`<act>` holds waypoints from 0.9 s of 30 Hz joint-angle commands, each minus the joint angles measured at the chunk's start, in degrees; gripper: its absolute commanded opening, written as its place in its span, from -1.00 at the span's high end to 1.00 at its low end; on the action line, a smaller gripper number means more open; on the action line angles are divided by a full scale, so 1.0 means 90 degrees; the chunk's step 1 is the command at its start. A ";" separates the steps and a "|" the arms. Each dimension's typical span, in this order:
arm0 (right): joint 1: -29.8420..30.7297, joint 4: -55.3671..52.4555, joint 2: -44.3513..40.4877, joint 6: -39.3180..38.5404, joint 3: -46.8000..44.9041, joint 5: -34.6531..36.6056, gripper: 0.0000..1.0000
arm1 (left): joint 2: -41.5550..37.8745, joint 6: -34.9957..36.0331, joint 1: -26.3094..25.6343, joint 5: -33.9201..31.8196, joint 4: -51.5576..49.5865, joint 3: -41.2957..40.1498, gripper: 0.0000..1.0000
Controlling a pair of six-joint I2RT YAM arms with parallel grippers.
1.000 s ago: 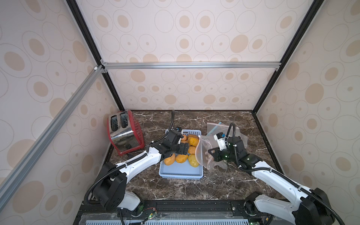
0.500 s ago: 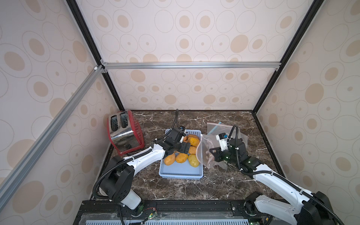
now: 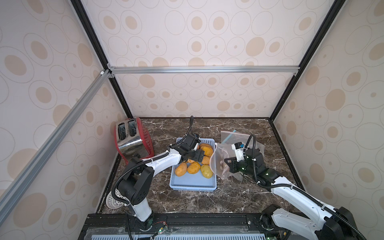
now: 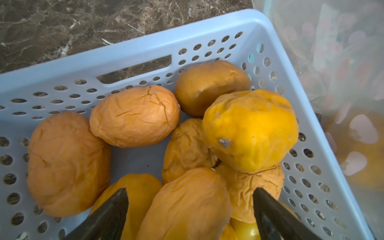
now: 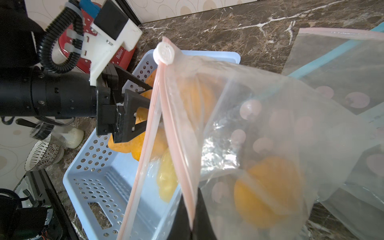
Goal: Put the potatoes into a zipper bag and zip it
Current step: Pick up the potato from the basket.
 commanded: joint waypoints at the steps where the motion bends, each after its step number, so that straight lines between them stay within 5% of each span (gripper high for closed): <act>1: -0.0029 -0.0081 -0.0067 -0.0067 0.0003 0.0132 1.00 | -0.0438 -0.0173 0.0043 -0.0178 -0.0322 -0.0171 -0.89; 16: -0.0029 -0.0067 -0.0106 -0.0083 -0.0031 0.0186 1.00 | -0.0279 -0.0335 0.0044 0.0027 -0.0217 -0.0379 -0.52; 27: -0.0029 -0.0095 -0.0174 -0.0089 -0.0050 0.0206 1.00 | -0.0823 -0.0451 0.0048 0.0050 -0.0192 -0.0357 -0.07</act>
